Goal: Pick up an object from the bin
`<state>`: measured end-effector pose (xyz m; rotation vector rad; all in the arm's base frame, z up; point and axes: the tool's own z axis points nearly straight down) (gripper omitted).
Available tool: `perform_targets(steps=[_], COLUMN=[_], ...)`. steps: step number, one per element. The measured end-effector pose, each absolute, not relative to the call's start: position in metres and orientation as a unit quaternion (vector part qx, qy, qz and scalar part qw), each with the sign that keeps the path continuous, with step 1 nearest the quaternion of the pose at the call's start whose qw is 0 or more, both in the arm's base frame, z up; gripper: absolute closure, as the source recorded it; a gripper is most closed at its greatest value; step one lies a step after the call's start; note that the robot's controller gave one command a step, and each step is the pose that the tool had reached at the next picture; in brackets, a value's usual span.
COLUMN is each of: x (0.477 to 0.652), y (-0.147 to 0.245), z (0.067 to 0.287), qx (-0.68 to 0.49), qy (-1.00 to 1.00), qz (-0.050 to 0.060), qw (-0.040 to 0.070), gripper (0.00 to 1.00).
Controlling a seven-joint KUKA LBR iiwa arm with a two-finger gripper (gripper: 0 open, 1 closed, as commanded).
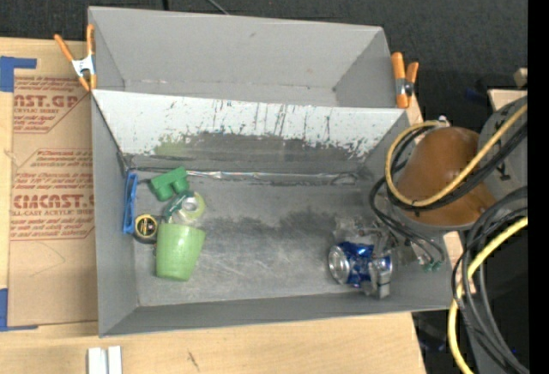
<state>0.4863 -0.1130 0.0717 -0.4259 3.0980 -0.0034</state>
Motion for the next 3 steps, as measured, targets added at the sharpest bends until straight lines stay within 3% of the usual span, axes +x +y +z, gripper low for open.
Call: perform_targets(steps=[1,2,3], x=[0.483,0.493,0.489], y=[-0.113,-0.097,-0.092], z=[0.072,0.24,0.242], qx=[-0.136,-0.144,-0.35], qy=[0.991,0.99,0.937], qz=[0.0,-0.001,0.0], qw=[0.0,0.004,0.001], gripper=[1.0,1.0,1.0])
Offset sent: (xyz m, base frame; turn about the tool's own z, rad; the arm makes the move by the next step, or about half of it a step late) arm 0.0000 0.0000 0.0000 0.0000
